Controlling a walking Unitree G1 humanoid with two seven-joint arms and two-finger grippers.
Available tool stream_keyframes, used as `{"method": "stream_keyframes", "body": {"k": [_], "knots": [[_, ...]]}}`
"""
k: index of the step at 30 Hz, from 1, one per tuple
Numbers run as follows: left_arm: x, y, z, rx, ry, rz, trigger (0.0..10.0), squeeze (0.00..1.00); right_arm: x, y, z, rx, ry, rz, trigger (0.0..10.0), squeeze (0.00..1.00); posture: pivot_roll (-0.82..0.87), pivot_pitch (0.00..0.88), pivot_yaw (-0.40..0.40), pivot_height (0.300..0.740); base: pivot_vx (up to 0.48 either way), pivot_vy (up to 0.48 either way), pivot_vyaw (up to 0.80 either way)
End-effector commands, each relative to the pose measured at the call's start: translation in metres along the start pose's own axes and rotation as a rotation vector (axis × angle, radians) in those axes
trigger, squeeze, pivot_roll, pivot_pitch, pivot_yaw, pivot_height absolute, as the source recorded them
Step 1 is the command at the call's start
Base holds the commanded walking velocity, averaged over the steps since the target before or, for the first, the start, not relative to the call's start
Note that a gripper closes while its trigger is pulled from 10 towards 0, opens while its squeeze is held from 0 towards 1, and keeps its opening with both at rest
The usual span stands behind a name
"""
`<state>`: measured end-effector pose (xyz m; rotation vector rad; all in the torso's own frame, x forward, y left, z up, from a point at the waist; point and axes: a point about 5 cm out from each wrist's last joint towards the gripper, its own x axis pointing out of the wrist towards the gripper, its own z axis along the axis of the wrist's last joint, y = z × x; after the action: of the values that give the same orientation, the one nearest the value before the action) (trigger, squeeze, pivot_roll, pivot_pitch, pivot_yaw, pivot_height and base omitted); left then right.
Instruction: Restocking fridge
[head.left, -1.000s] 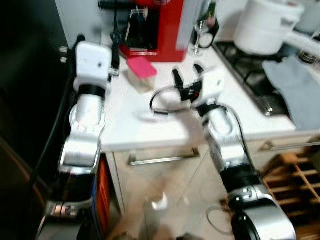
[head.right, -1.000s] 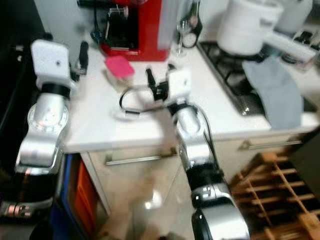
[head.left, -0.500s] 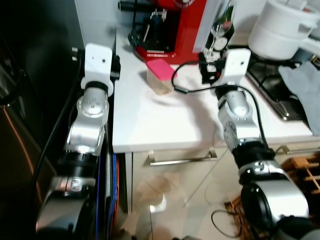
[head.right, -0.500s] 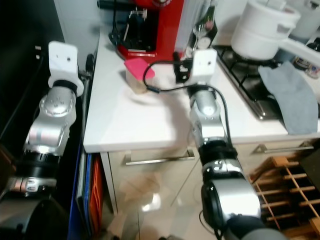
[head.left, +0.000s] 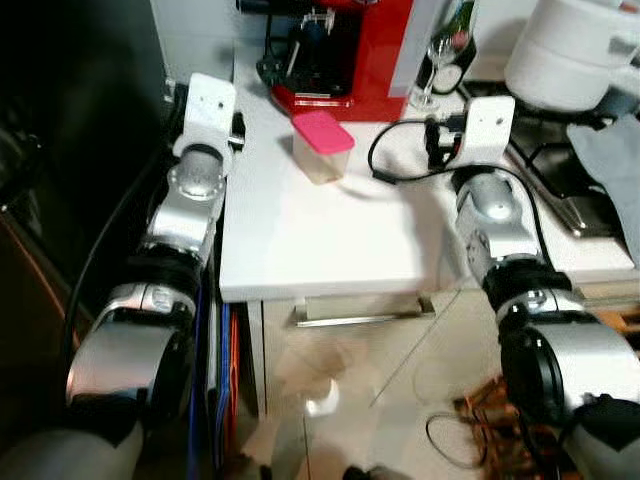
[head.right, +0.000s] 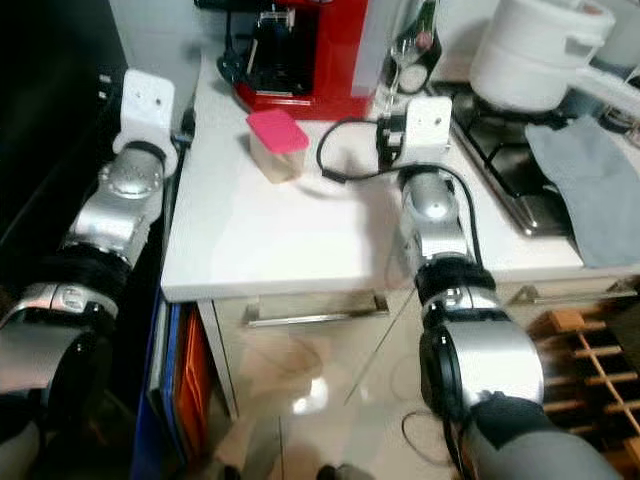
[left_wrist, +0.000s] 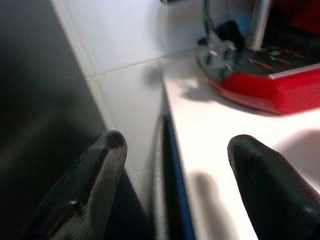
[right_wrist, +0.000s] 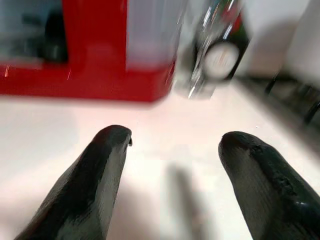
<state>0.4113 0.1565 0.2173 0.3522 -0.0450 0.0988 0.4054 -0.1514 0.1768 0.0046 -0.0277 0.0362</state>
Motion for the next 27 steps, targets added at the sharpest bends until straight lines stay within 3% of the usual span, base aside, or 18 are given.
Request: {"method": "stream_keyframes", "body": {"k": [1,6,10,17,27], "knots": [[0.002,-0.006,0.004,0.024,-0.012,-0.005,10.0,0.00,0.003,0.002,0.002,0.055,0.030,-0.006,10.0,0.00,0.08,0.128,-0.069,0.740,0.000,0.000,0.00],[0.004,-0.013,0.004,-0.006,-0.003,-0.043,10.0,0.00,0.004,0.012,0.000,0.121,0.059,0.021,10.0,0.00,0.08,0.144,-0.076,0.740,0.000,0.000,0.00],[0.006,-0.014,0.010,-0.005,-0.017,-0.031,10.0,0.00,0.008,0.035,0.009,0.143,0.048,0.108,10.0,0.00,0.09,0.155,-0.084,0.740,0.000,0.000,0.00],[0.006,-0.027,0.017,-0.007,-0.050,-0.063,10.0,0.00,0.009,0.053,0.016,0.221,0.037,0.175,10.0,0.00,0.11,0.151,-0.095,0.740,0.000,0.000,0.00],[0.005,-0.039,0.025,-0.019,-0.095,-0.123,10.0,0.00,0.007,0.073,0.017,0.249,0.026,0.294,10.0,0.00,0.11,0.142,-0.098,0.740,0.000,0.000,0.00]]}}
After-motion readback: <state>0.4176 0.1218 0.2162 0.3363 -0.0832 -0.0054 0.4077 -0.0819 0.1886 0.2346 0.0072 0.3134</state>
